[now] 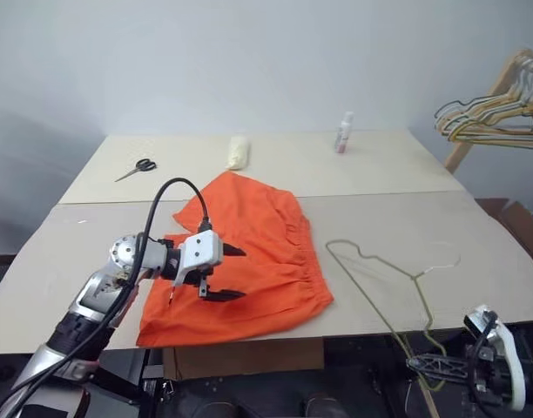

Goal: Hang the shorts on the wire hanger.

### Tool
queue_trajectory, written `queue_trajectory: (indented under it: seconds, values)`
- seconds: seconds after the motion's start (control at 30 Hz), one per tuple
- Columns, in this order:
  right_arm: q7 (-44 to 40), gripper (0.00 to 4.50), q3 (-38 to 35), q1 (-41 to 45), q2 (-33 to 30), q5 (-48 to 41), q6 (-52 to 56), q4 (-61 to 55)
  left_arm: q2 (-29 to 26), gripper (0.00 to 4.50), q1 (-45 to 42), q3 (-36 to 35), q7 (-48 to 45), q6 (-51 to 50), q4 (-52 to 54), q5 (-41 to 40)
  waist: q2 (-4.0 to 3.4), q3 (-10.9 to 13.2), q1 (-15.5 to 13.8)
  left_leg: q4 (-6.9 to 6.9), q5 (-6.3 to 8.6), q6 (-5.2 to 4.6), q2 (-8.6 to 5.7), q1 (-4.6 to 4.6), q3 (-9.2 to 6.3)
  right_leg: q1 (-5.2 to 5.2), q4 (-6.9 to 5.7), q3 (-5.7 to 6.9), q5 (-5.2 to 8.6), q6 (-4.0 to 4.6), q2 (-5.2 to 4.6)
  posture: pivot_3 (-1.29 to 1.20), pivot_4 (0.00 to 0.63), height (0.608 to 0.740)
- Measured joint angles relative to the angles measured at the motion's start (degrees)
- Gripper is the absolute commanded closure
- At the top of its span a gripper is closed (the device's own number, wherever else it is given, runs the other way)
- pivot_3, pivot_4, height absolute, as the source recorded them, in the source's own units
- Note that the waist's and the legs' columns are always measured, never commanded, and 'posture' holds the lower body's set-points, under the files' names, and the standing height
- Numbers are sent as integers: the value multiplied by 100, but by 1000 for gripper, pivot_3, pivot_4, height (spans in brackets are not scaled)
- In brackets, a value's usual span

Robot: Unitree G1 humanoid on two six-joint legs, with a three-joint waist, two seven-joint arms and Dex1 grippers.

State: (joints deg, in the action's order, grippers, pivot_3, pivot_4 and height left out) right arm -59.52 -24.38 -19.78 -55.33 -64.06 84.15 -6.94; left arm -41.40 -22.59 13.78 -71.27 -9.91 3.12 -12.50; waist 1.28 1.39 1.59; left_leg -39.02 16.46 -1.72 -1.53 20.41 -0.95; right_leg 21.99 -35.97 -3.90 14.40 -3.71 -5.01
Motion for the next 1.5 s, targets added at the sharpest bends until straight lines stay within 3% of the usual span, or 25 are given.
queue_trajectory:
  seconds: [0.33,0.57,0.87,1.07,1.27,1.5]
  values:
    - [-349,4500,1028,717,-9,806,-683,745,-68,18,83,-52,-210,-23,180,-114,1,0,-89,-3,1,-1,3,7,1,9,-3,-1,-3,0,-1,-10,0,740]
    - [-741,4500,1260,884,-22,965,-896,878,-130,18,125,-143,-185,-31,282,-114,1,0,-148,-5,1,-1,-1,11,-1,12,-4,0,-4,-1,-5,2,0,740]
    - [-1653,4500,1868,876,-581,1231,-1179,811,-134,18,227,-150,-24,-39,297,-96,1,0,-209,-6,1,-2,0,10,-1,13,-5,0,-4,-1,-4,27,0,740]
    - [-1864,4500,2674,1844,-583,1609,-1154,1310,-165,18,267,-156,70,-33,339,-14,2,0,-214,-8,1,-2,0,6,2,13,-7,0,-6,1,-4,46,0,740]
    - [-2053,4500,3296,3245,-150,2069,-1155,2508,-167,18,340,-151,174,-38,435,108,3,0,-263,-8,1,-2,-7,11,-5,20,-7,3,-9,5,-7,74,0,740]
    - [-2753,4500,3978,3674,-66,2468,-1472,2774,-180,18,536,-153,286,-64,534,130,2,0,-402,-11,1,-2,-11,18,-8,26,-10,7,-9,5,-14,106,0,740]
